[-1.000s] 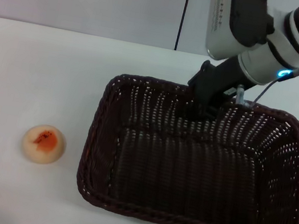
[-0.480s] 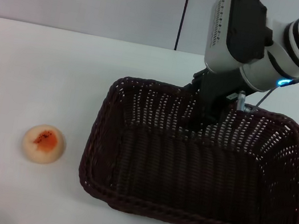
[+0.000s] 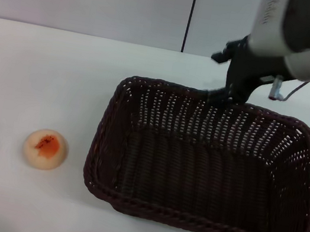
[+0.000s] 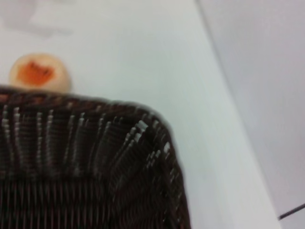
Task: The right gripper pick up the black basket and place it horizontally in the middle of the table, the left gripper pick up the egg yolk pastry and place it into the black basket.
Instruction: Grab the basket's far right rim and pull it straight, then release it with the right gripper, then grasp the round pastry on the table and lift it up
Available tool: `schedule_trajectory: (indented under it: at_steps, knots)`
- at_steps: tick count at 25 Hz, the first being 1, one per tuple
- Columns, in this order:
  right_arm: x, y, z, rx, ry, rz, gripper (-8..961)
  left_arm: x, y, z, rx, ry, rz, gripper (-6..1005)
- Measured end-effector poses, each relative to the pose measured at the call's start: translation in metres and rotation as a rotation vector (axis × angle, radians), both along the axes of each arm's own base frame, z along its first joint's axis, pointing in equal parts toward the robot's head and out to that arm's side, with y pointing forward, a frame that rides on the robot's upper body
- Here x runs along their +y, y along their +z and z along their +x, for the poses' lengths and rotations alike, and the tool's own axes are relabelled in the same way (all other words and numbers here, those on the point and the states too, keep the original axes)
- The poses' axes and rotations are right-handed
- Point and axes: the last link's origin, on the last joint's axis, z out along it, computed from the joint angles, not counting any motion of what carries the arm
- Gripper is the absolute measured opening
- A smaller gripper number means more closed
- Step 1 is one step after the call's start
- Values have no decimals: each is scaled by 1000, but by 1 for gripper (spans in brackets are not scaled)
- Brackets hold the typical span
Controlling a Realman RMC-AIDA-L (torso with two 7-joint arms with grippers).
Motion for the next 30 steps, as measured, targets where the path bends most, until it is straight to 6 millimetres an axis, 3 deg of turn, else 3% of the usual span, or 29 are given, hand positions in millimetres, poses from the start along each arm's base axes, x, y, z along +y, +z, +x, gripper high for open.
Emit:
schedule_trajectory:
  at_steps: [4,5,7,12,15,16,22,30]
  knots:
    - [-21,28,3,196,-23,63,760,6,-4,5,77,-99,-129,833]
    - [-34,45,3,325,-45,78,760,9,-6,7,98,-124,-163,832]
    - [-40,52,4,385,-53,79,760,13,-8,8,126,-150,-203,831]
    - [-68,89,21,688,-95,94,760,26,-20,13,179,-206,-314,827]
    - [-90,109,53,908,-130,149,760,32,-29,12,214,-213,-379,825]
    - [-90,109,53,908,-130,149,760,33,-30,12,220,-210,-386,825]
    - [-119,125,118,1268,-96,311,760,34,-37,11,274,-211,-394,821]
    - [-147,122,199,1534,-162,626,760,33,-51,10,308,-223,-482,816]
